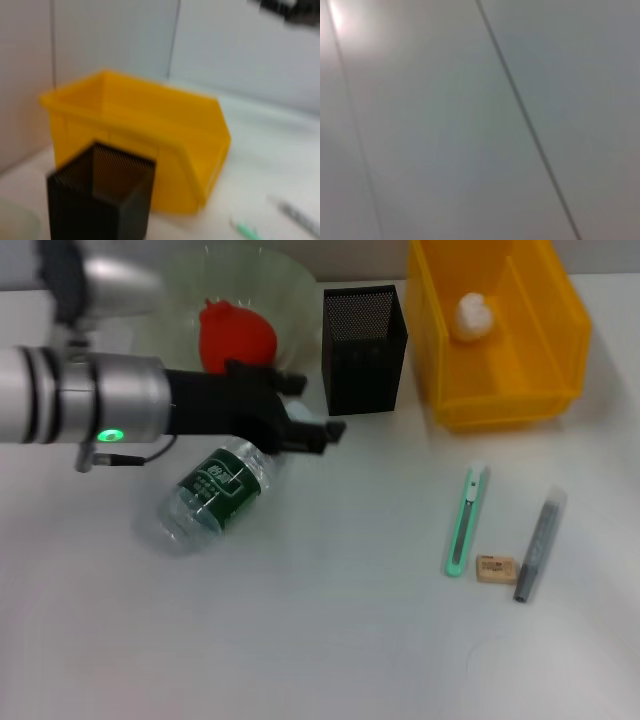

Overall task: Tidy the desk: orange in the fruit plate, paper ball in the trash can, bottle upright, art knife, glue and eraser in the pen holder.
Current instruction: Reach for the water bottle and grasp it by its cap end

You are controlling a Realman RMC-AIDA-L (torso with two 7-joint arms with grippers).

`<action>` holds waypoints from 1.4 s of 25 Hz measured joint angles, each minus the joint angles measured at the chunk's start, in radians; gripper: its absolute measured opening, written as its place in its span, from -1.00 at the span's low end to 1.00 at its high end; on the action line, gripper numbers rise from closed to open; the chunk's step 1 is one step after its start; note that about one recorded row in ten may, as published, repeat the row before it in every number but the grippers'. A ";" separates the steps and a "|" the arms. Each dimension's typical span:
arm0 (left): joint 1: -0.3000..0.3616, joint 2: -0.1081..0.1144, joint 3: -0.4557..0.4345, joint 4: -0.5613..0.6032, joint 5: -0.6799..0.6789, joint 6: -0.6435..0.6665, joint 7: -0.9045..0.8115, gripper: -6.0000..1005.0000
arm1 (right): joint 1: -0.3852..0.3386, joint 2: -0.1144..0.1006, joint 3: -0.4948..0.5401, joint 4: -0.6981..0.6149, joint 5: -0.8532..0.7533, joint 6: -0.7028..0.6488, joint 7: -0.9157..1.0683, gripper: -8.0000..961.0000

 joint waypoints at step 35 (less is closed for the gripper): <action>-0.291 -0.010 0.420 -0.139 0.693 -0.307 -0.693 0.49 | -0.073 0.001 0.048 0.126 0.055 -0.033 -0.103 0.45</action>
